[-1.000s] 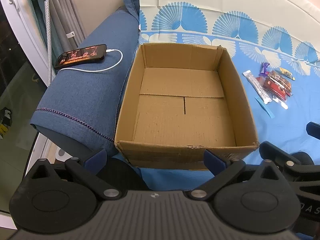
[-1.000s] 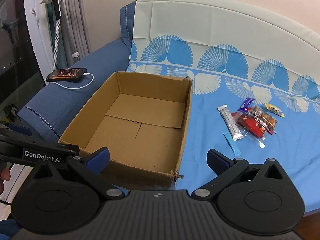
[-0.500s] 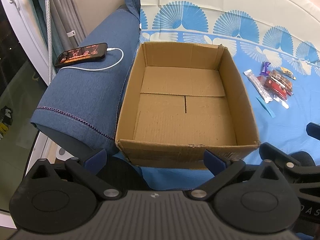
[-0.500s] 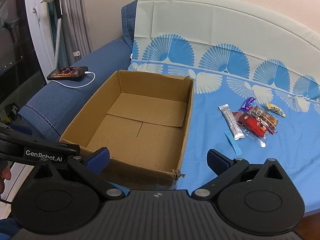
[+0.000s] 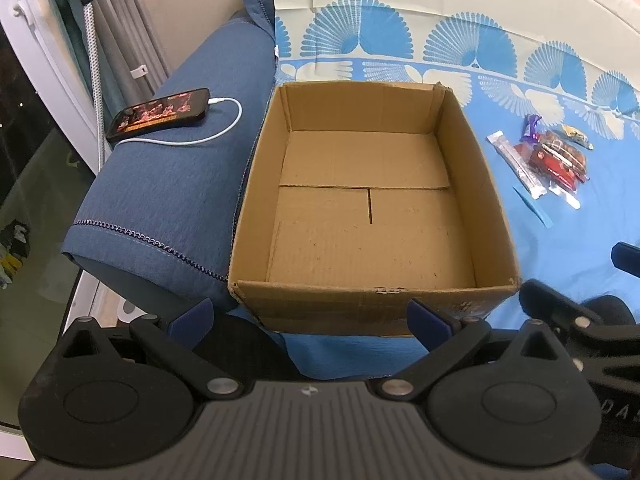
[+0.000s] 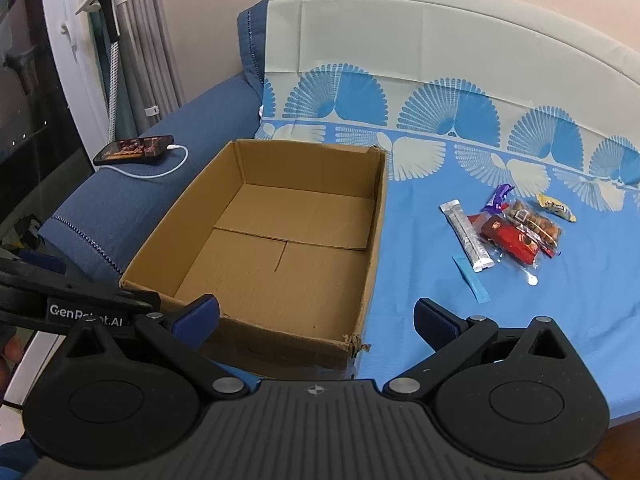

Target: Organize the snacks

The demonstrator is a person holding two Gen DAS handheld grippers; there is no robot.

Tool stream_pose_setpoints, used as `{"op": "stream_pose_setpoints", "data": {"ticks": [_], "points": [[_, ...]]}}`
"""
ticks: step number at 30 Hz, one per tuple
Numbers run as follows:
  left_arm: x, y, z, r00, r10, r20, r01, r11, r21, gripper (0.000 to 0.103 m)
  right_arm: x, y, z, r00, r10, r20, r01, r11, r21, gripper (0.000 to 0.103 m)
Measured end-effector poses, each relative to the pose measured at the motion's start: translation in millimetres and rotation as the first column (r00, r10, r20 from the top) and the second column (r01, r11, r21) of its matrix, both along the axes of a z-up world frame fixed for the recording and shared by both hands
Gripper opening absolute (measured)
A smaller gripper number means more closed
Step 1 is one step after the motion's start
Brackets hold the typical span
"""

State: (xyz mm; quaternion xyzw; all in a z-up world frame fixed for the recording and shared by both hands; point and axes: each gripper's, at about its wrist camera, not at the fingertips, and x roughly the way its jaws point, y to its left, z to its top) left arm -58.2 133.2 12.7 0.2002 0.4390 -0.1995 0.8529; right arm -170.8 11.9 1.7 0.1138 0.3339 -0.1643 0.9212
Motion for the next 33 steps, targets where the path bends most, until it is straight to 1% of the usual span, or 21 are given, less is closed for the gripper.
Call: {"op": "stream_pose_setpoints", "data": {"ticks": [2, 5, 8, 11, 13, 18, 22, 28, 31, 33], "points": [[0.4, -2.4, -0.1, 1.000, 0.000, 0.001, 0.000, 1.000, 0.007, 0.103, -0.9, -4.7, 0.1, 1.000, -0.012, -0.005, 0.012, 1.000, 0.019, 0.103], [1.1, -6.5, 0.8, 1.000, 0.000, 0.003, 0.000, 1.000, 0.017, 0.103, -5.3, -15.2, -1.1, 0.999, -0.041, 0.023, 0.040, 0.998, 0.052, 0.103], [2.5, -13.7, 2.0, 1.000, -0.006, 0.009, 0.005, 1.000, 0.030, 0.103, -10.8, -32.2, -4.4, 0.994, -0.099, 0.044, 0.096, 0.994, 0.053, 0.103], [2.9, -23.5, 3.8, 1.000, -0.015, 0.011, 0.014, 0.999, 0.042, 0.103, -16.3, -52.0, -10.6, 0.986, -0.162, 0.041, 0.159, 0.985, 0.070, 0.103], [3.2, -32.1, 4.1, 1.000, -0.022, 0.010, 0.022, 0.999, 0.050, 0.103, -23.0, -69.8, -17.0, 0.976, -0.212, 0.046, 0.208, 0.975, 0.079, 0.103], [4.4, -55.1, 0.6, 0.999, -0.037, -0.007, 0.038, 0.997, 0.072, 0.103, -39.1, -114.0, -29.3, 0.946, -0.322, 0.023, 0.317, 0.941, 0.114, 0.103], [6.1, -73.9, -1.0, 0.999, -0.048, -0.015, 0.049, 0.995, 0.089, 0.103, -46.0, -151.2, -39.9, 0.921, -0.389, 0.004, 0.385, 0.914, 0.126, 0.103], [17.5, -124.6, -1.5, 0.997, -0.067, -0.029, 0.070, 0.992, 0.109, 0.103, -39.0, -222.9, -60.7, 0.896, -0.444, -0.001, 0.439, 0.887, 0.141, 0.103], [24.6, -160.5, -1.5, 0.995, -0.090, -0.040, 0.093, 0.990, 0.102, 0.103, -32.0, -255.0, -73.2, 0.900, -0.436, -0.007, 0.433, 0.892, 0.131, 0.103], [31.1, -191.0, -3.2, 0.992, -0.106, -0.064, 0.112, 0.989, 0.092, 0.103, -27.0, -272.7, -82.1, 0.913, -0.408, 0.000, 0.405, 0.906, 0.118, 0.103]]}}
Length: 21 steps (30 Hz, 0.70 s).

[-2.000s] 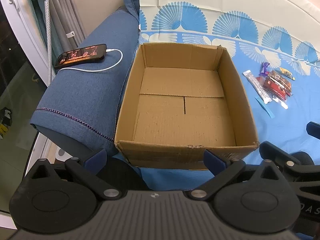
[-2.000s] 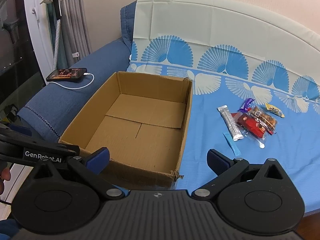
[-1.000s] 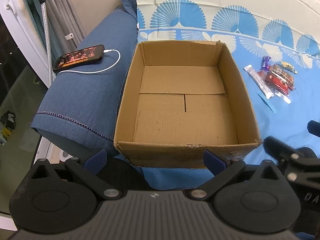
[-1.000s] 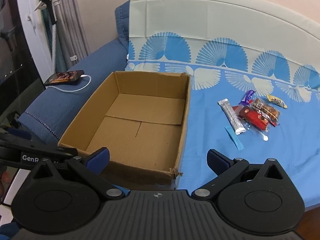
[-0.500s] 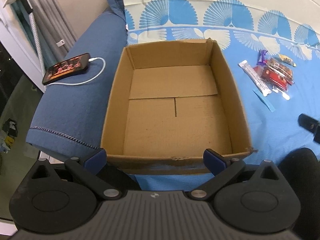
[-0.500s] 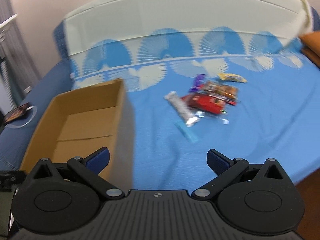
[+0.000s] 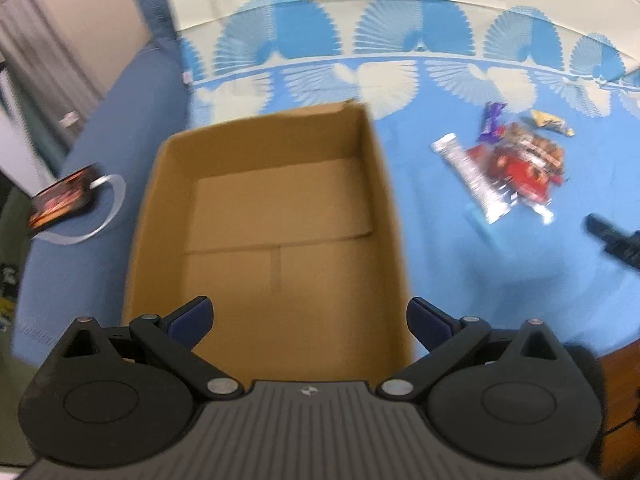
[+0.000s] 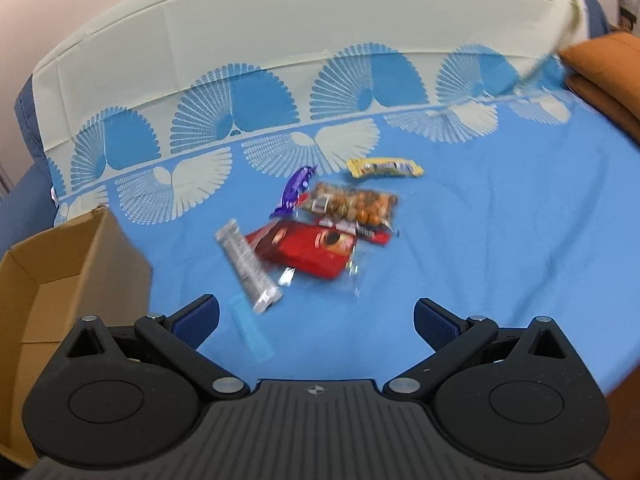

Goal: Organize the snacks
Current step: 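Grasp the silver sachet with the left tool while the right tool grasps the red coffee packet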

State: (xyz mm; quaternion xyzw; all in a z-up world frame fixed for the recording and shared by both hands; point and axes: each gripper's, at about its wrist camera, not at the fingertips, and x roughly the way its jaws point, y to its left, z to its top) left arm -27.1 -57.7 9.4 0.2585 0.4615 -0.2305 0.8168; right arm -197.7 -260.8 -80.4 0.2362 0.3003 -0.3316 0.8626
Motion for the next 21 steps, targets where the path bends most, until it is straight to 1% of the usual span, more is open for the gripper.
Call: {"op": "stream_pose_setpoints", "data": {"ticks": [4, 7, 9, 10, 12, 14, 15, 17, 18, 19, 21], "points": [[17.8, -75.3, -10.7, 0.998, -0.024, -0.063, 0.022, 0.999, -0.042, 0.103, 24.8, -38.7, -26.8, 0.995, 0.093, -0.031, -0.093, 0.996, -0.012, 0.103], [34.9, -129.6, -29.8, 0.997, -0.035, -0.064, 0.031, 0.998, -0.055, 0.103, 51.5, -62.9, -50.7, 0.986, 0.155, -0.059, -0.156, 0.988, 0.000, 0.103], [49.3, -166.3, -50.3, 0.998, -0.031, -0.061, 0.029, 0.999, -0.036, 0.103, 70.3, -75.0, -64.8, 0.980, 0.178, -0.082, -0.180, 0.984, -0.005, 0.103], [58.5, -184.4, -62.4, 0.997, -0.026, -0.072, 0.024, 0.999, -0.028, 0.103, 79.5, -80.5, -71.2, 0.978, 0.189, -0.091, -0.190, 0.982, -0.003, 0.103], [75.5, -213.3, -83.9, 0.995, 0.013, -0.096, -0.012, 1.000, 0.010, 0.103, 98.3, -88.6, -83.6, 0.970, 0.217, -0.110, -0.220, 0.975, -0.010, 0.103], [86.3, -232.3, -97.7, 0.994, 0.009, -0.110, -0.008, 1.000, 0.003, 0.103, 114.9, -90.6, -94.4, 0.959, 0.246, -0.139, -0.254, 0.966, -0.042, 0.103], [90.9, -243.6, -105.2, 0.994, 0.005, -0.107, -0.004, 1.000, 0.007, 0.103, 125.0, -92.4, -101.1, 0.949, 0.273, -0.158, -0.284, 0.957, -0.055, 0.103], [97.8, -260.3, -119.3, 0.995, -0.007, -0.097, 0.009, 1.000, 0.017, 0.103, 137.6, -97.5, -113.5, 0.933, 0.307, -0.190, -0.322, 0.945, -0.055, 0.103], [99.0, -265.6, -125.3, 0.995, -0.013, -0.097, 0.015, 1.000, 0.022, 0.103, 142.4, -101.0, -119.0, 0.929, 0.316, -0.192, -0.331, 0.943, -0.048, 0.103], [103.6, -272.4, -134.6, 0.994, -0.010, -0.105, 0.013, 0.999, 0.031, 0.103, 145.9, -106.5, -124.7, 0.930, 0.317, -0.187, -0.329, 0.944, -0.037, 0.103], [116.3, -280.7, -154.7, 0.989, 0.009, -0.149, -0.002, 0.999, 0.047, 0.103, 144.4, -117.4, -127.8, 0.948, 0.285, -0.144, -0.292, 0.956, -0.030, 0.103]]}}
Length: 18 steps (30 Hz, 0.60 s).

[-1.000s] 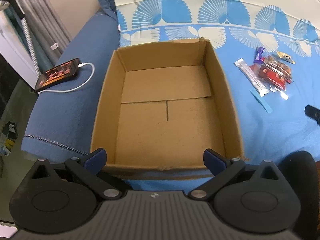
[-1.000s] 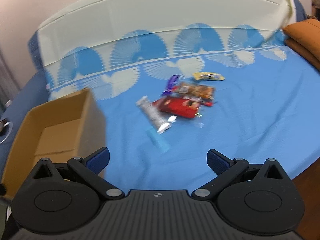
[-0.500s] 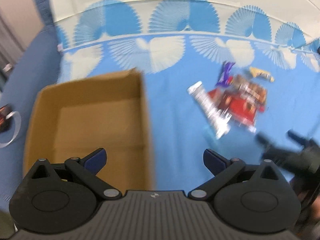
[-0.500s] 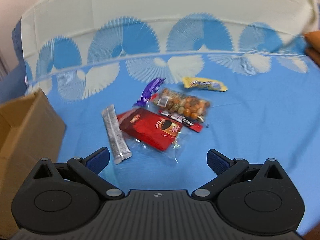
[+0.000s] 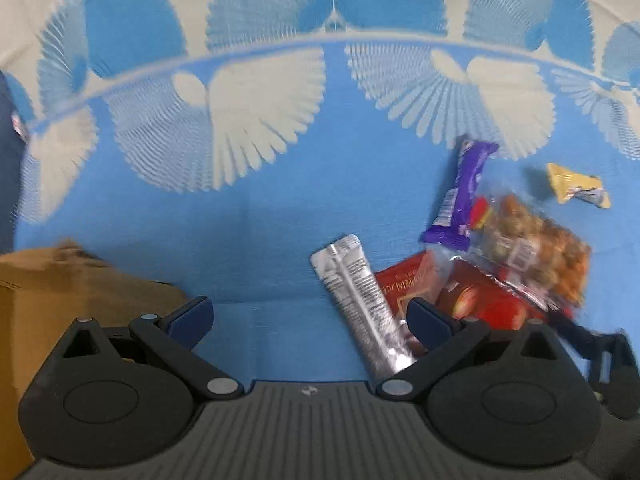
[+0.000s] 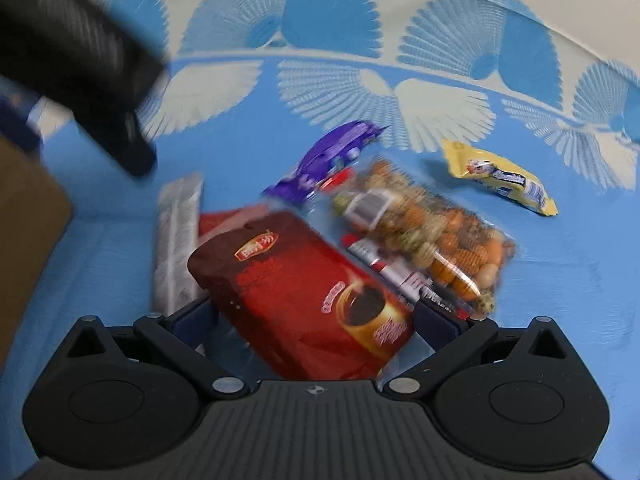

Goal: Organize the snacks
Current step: 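Grasp the silver sachet with the left tool while the right tool grasps the red coffee packet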

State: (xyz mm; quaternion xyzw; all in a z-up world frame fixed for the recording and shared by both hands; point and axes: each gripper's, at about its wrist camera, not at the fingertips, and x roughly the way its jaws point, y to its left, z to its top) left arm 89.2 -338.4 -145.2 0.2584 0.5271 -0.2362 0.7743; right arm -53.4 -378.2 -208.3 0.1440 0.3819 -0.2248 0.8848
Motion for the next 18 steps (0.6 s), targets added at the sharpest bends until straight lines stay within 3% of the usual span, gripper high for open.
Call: {"op": "stream_pose_setpoints", "data": {"ticks": [5, 8, 13, 18], "points": [[22.6, -9.1, -46.3, 0.995, 0.066, -0.075, -0.061, 0.996, 0.061, 0.103, -22.0, -35.2, -10.2, 0.979, -0.194, 0.064, 0.187, 0.978, 0.092, 0.103], [28.3, 1.0, -63.1, 0.987, 0.105, -0.118, -0.098, 0.993, 0.068, 0.103, -24.8, -38.9, -15.7, 0.984, -0.170, 0.054, 0.166, 0.984, 0.067, 0.103], [45.4, 25.2, -69.7, 0.947, 0.226, -0.228, -0.231, 0.973, 0.003, 0.103, -17.0, -35.7, -14.7, 0.988, -0.142, 0.064, 0.140, 0.989, 0.040, 0.103], [40.9, 26.0, -69.2, 0.951, 0.206, -0.230, -0.204, 0.978, 0.034, 0.103, -5.8, -24.2, -10.8, 0.994, -0.092, 0.054, 0.095, 0.994, -0.059, 0.099]]}}
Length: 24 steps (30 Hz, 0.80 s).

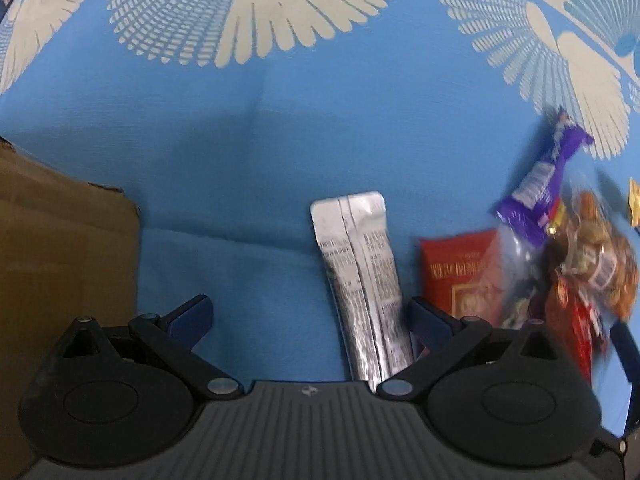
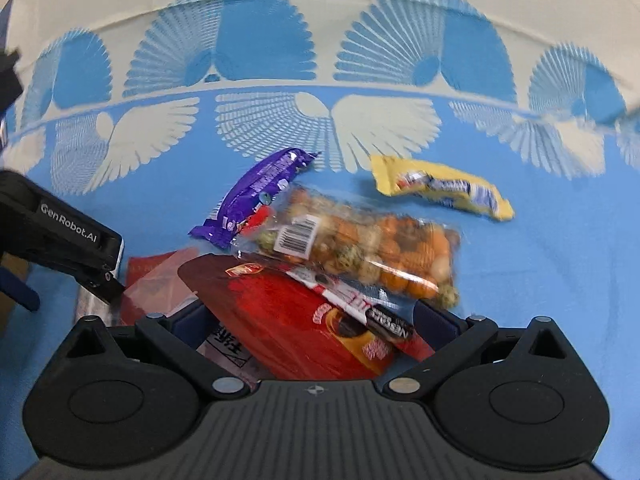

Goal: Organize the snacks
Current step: 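Grasp the silver sachet with the left tool while the right tool grasps the red coffee packet, then carry the silver sachet and red coffee packet over the cardboard box with both tools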

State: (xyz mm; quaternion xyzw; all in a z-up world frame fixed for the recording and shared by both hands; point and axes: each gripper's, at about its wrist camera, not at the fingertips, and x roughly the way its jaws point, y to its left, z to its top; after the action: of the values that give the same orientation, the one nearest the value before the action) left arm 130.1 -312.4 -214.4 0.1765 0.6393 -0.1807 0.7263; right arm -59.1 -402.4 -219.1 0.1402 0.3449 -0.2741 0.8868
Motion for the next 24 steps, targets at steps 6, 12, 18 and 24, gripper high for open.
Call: {"op": "stream_pose_setpoints", "data": {"ticks": [6, 12, 18, 24], "points": [[-1.1, -1.8, 23.2, 0.999, -0.029, 0.015, 0.029, 0.999, -0.036, 0.037, -15.7, 0.1, 14.3, 0.998, -0.059, -0.005, 0.058, 0.998, -0.037, 0.035], [-17.8, 9.1, 51.7, 0.997, -0.074, 0.031, 0.078, 0.989, -0.124, 0.025, -53.5, 3.2, 38.1, 0.988, -0.134, 0.082, 0.135, 0.991, -0.012, 0.012], [-45.2, 26.2, 68.8, 0.992, -0.109, 0.069, 0.119, 0.981, -0.150, 0.025, -84.0, 14.6, 51.0, 0.976, -0.185, 0.112, 0.180, 0.983, 0.045, 0.012], [-61.7, 46.9, 64.8, 0.981, -0.164, 0.104, 0.177, 0.975, -0.131, 0.025, -81.8, 60.9, 51.0, 0.997, -0.069, -0.029, 0.063, 0.985, -0.159, 0.012]]}}
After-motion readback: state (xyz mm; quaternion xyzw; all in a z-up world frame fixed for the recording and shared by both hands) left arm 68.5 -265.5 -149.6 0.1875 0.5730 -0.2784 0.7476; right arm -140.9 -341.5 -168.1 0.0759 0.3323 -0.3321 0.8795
